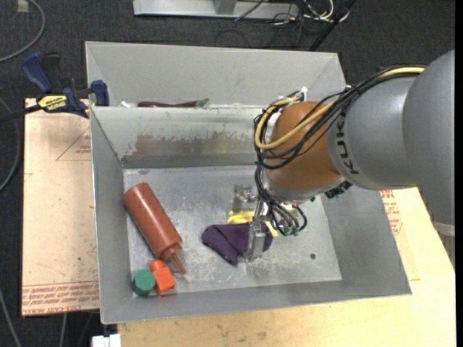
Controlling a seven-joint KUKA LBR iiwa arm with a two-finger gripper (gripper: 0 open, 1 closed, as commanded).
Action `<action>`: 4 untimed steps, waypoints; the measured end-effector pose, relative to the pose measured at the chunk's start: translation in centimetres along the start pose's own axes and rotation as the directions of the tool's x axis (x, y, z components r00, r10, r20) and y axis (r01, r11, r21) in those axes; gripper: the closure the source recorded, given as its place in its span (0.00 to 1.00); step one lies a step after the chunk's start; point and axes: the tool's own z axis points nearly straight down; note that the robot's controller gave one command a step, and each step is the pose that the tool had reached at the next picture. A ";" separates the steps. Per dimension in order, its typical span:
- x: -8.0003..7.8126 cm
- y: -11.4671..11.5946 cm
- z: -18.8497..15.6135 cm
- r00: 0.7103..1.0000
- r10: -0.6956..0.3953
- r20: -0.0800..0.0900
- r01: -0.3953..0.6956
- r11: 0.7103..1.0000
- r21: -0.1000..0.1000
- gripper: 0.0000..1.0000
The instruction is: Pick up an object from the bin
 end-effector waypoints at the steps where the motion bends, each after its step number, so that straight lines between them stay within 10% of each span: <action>1: 0.9 -0.4 1.6 0.986 -0.168 0.018 0.168 0.986 0.000 1.00; 3: 0.9 -0.4 1.5 0.986 -0.168 0.016 0.168 0.986 0.000 1.00; 4: 1.8 2.6 -2.8 0.917 -0.398 0.020 0.398 0.917 0.003 1.00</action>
Offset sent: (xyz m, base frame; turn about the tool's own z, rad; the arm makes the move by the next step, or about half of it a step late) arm 0.0000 0.0000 0.0000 0.0000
